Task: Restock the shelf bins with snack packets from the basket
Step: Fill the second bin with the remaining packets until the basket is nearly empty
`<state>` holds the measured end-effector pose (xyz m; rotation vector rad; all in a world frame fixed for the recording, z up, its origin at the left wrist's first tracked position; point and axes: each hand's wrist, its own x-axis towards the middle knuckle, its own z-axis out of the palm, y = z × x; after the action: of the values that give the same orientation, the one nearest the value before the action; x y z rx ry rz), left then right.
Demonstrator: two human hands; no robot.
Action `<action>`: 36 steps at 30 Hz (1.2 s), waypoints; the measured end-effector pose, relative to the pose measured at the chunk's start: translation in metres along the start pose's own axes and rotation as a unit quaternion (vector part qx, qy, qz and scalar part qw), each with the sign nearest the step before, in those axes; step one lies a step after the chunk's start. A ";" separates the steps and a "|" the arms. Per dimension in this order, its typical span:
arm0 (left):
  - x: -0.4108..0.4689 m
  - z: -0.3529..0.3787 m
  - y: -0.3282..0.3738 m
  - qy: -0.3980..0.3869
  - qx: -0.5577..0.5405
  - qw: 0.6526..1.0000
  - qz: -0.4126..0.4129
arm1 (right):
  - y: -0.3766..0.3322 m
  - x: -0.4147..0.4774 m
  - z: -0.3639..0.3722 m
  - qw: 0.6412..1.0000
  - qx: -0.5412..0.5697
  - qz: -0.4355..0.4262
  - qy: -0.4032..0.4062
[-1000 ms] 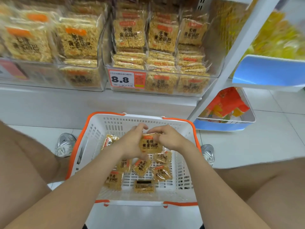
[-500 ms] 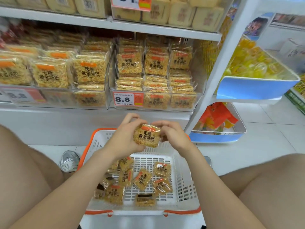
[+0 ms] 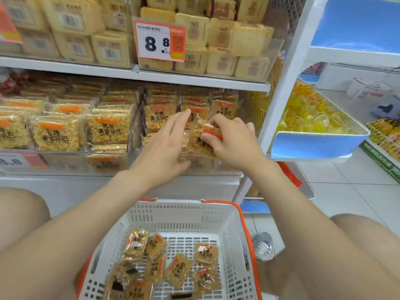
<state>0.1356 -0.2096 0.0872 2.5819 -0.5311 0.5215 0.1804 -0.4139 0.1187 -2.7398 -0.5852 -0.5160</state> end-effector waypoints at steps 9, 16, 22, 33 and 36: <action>0.058 0.011 -0.016 -0.106 0.133 0.985 -0.015 | 0.044 0.063 0.005 0.975 -0.222 0.012 0.011; 0.072 0.041 -0.017 -0.119 0.124 0.979 -0.113 | 0.049 0.081 0.026 0.962 -0.255 0.099 0.019; 0.081 0.052 -0.017 -0.085 0.184 0.974 -0.105 | 0.050 0.094 0.035 0.957 -0.272 0.101 0.010; 0.084 0.058 -0.018 -0.095 0.159 0.978 -0.093 | 0.055 0.109 0.050 0.953 -0.219 0.195 0.071; 0.081 0.057 -0.021 -0.085 0.160 0.980 -0.086 | 0.058 0.111 0.057 0.960 -0.196 0.196 0.048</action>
<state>0.2295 -0.2431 0.0689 2.9645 -0.2921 0.3526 0.3166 -0.4079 0.1001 -3.0600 0.1044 -0.7207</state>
